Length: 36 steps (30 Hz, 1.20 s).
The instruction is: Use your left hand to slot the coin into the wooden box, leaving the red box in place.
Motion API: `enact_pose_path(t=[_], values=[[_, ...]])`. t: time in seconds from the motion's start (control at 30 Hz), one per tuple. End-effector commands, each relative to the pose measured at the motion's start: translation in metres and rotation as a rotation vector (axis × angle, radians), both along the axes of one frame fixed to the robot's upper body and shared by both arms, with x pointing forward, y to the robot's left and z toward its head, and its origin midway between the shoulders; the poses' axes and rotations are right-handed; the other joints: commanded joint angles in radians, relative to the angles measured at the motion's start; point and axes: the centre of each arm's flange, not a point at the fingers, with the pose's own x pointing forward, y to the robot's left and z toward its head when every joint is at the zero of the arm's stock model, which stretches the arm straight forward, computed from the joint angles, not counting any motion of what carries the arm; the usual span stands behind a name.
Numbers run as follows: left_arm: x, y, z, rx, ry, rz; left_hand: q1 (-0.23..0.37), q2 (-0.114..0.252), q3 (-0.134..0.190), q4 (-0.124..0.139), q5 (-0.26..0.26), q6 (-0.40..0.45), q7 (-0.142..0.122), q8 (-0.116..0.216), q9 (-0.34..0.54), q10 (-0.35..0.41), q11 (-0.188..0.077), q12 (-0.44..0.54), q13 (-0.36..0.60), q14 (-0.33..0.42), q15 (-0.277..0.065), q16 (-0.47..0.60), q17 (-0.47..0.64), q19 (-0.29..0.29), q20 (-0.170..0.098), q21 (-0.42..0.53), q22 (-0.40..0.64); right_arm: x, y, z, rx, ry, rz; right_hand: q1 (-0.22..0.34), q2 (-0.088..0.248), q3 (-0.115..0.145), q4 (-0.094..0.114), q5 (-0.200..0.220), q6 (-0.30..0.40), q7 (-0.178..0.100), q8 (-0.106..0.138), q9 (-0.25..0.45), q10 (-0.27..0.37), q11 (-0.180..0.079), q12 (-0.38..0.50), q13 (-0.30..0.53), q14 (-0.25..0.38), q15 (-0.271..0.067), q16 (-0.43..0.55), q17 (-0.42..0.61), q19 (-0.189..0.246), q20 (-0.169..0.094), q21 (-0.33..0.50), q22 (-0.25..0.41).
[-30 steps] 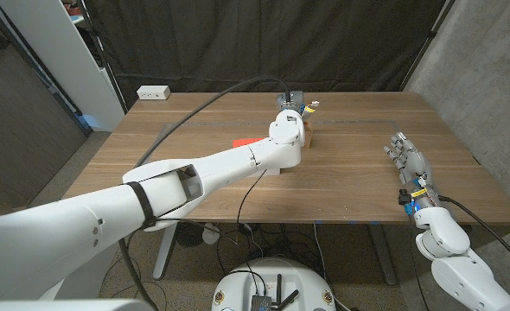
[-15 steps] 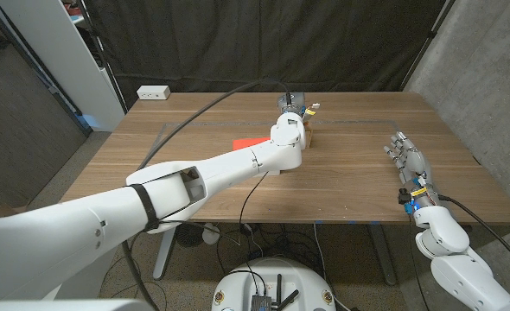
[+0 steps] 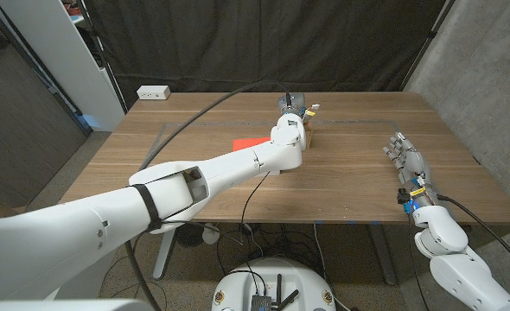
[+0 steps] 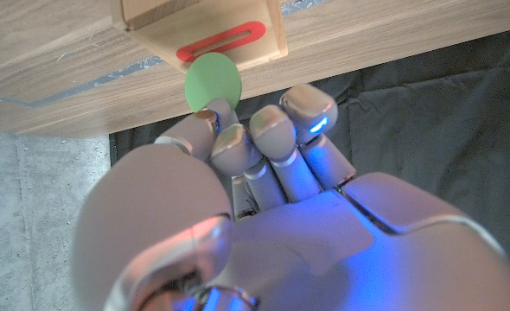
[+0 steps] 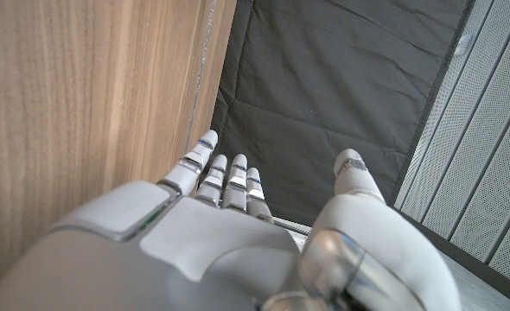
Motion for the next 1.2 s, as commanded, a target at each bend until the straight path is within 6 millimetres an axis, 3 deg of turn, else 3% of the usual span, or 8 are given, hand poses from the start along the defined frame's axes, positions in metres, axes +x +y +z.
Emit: enact_pose_path(t=[0.03, 1.2], values=[[0.0023, -0.0001, -0.0020, -0.005, 0.005, -0.001, 0.012, 0.001, 0.003, -0.001, 0.006, 0.165, 0.042, 0.005, 0.028, 0.001, -0.005, -0.003, 0.000, 0.001, 0.000, 0.001, 0.003, -0.007, -0.054, -0.005, 0.002, 0.0024, -0.0002, -0.0001, 0.006, 0.000, 0.005, 0.010, 0.003, 0.004, 0.004, 0.006, 0.006, 0.001, -0.003, 0.005, 0.008, -0.004, 0.000, 0.001, 0.009, 0.000, 0.004, 0.003, 0.010, 0.004, 0.000, 0.003], [0.0011, 0.0025, -0.0114, -0.017, 0.025, 0.020, 0.011, -0.005, 0.005, -0.001, 0.014, 0.175, 0.038, 0.002, 0.033, 0.001, -0.008, -0.003, 0.000, 0.002, 0.000, 0.000, 0.002, -0.003, -0.054, -0.008, 0.001, 0.0061, 0.0013, -0.0008, 0.006, 0.006, 0.027, 0.009, 0.004, 0.003, 0.004, 0.006, 0.008, -0.003, -0.002, 0.005, 0.009, -0.002, 0.000, 0.002, 0.013, 0.004, 0.006, 0.004, 0.011, 0.007, 0.000, 0.004]])
